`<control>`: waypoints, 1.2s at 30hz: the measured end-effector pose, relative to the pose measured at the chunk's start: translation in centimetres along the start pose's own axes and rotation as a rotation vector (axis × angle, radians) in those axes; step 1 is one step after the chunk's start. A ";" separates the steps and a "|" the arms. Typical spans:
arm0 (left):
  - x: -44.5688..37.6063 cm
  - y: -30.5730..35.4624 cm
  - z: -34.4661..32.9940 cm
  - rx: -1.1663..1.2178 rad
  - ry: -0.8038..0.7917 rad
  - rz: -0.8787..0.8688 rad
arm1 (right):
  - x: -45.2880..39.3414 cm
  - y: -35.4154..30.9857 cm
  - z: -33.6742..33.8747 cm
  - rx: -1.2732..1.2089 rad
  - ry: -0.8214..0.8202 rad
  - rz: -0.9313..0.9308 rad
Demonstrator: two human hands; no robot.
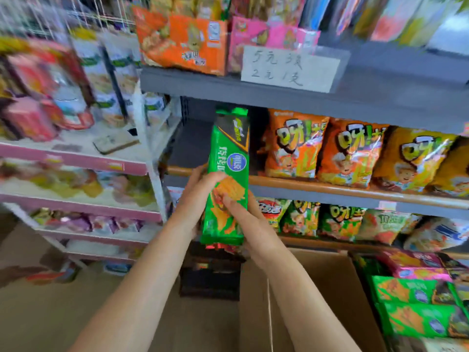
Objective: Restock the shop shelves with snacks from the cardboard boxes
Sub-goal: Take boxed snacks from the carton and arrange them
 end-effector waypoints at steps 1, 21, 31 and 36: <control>-1.2 0.6 0.2 -0.045 -0.013 0.030 | -1.1 -0.5 -0.4 -0.020 -0.001 -0.001; -23.1 2.6 4.1 -0.308 -0.125 -0.299 | -26.8 -8.2 -1.1 0.247 0.193 0.226; -30.7 1.1 5.5 -0.538 -0.191 -0.353 | -33.9 -8.6 -0.1 0.563 0.185 0.321; -31.3 0.8 5.8 -0.560 -0.202 -0.342 | -34.2 -8.8 0.0 0.641 0.190 0.288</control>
Point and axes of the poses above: each hand's wrist, its own x-axis away from the middle knuckle, its own z-axis out of the back of the hand, y = z × x, the point moved 3 cm from there along -x, towards the middle knuckle, and after that the axes turned 6 degrees about -z, right-handed, at the moved point
